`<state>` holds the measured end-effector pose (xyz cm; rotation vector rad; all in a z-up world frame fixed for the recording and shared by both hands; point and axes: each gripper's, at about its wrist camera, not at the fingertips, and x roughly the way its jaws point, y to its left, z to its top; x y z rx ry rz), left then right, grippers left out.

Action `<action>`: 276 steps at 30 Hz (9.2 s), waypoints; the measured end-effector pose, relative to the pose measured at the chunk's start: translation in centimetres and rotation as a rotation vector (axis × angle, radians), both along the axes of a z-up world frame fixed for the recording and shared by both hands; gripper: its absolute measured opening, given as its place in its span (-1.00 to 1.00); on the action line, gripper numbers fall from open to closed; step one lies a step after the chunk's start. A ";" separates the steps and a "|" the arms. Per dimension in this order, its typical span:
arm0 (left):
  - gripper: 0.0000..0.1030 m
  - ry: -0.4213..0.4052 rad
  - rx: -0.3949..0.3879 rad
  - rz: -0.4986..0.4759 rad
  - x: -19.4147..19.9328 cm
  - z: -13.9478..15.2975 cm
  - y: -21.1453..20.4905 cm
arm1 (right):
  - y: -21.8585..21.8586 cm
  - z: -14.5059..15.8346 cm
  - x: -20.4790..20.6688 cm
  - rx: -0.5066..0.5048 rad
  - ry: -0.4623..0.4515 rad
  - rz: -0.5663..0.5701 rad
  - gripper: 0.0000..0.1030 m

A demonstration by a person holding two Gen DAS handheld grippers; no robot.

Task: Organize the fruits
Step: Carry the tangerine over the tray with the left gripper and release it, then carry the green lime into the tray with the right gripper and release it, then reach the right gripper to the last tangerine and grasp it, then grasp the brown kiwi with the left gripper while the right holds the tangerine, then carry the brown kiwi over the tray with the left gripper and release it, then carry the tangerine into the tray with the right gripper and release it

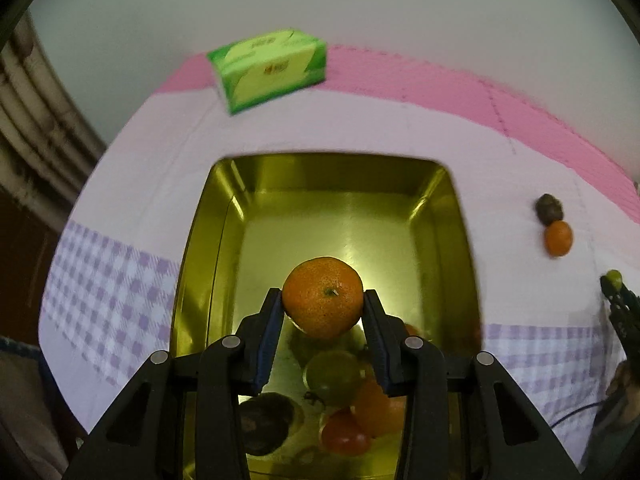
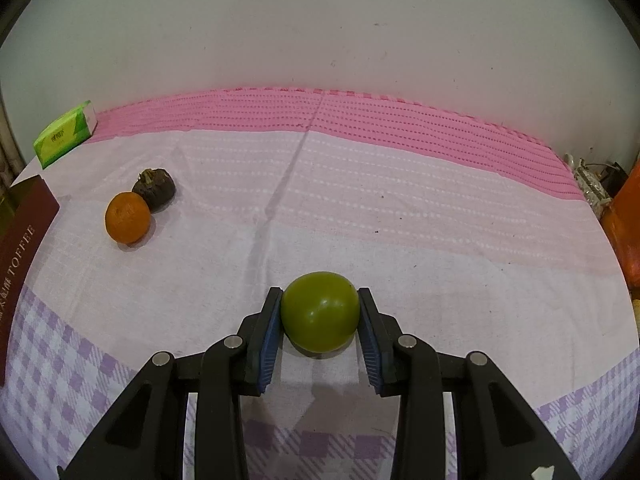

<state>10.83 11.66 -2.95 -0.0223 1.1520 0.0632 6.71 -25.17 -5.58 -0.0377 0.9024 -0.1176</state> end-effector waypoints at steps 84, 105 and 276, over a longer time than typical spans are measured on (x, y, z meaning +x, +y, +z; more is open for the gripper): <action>0.47 -0.141 0.031 0.291 -9.9 3.8 11.6 | 32.1 3.2 1.9 0.097 0.113 0.652 -0.32; 0.47 -0.103 0.015 0.281 -9.2 2.9 11.2 | 22.5 7.9 0.8 0.103 -0.076 0.447 -0.08; 0.29 -0.072 -0.008 0.138 -9.7 4.2 6.2 | -0.5 1.9 0.0 -0.009 -0.009 -0.016 -0.32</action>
